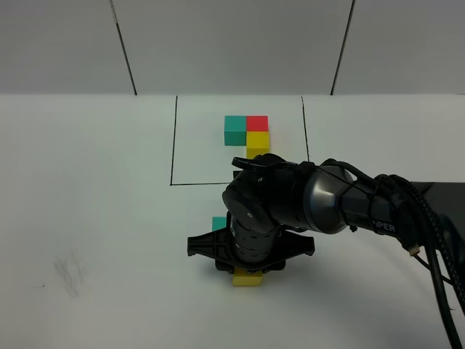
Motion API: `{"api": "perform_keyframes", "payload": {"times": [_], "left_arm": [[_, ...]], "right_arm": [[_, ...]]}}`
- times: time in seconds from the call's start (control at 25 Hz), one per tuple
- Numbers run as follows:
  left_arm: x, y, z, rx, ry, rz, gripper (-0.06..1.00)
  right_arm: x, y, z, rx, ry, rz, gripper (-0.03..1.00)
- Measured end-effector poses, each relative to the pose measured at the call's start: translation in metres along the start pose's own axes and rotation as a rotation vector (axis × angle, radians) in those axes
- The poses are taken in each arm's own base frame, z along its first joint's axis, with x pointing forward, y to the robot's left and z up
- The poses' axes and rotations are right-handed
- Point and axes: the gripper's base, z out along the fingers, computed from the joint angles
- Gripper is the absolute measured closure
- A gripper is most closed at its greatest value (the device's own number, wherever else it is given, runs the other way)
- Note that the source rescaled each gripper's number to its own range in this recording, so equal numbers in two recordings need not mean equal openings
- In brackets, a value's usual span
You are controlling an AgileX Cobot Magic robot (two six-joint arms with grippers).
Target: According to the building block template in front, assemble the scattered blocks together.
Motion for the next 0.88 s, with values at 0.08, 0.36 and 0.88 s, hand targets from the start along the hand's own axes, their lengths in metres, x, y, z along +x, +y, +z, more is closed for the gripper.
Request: {"api": "perform_keyframes", "payload": {"times": [0.08,0.36,0.88], "left_arm": [[0.0,0.0,0.0,0.0,0.0,0.0,0.39],[0.0,0.0,0.0,0.0,0.0,-0.005,0.39],[0.0,0.0,0.0,0.0,0.0,-0.005,0.39]], "right_arm": [[-0.0007,-0.0004,0.0,0.004,-0.008,0.002,0.74],[-0.0027,-0.0008,0.0,0.008,-0.029,-0.008,0.74],[-0.0055,-0.0006,-0.0002,0.007,-0.061,-0.022,0.74]]}}
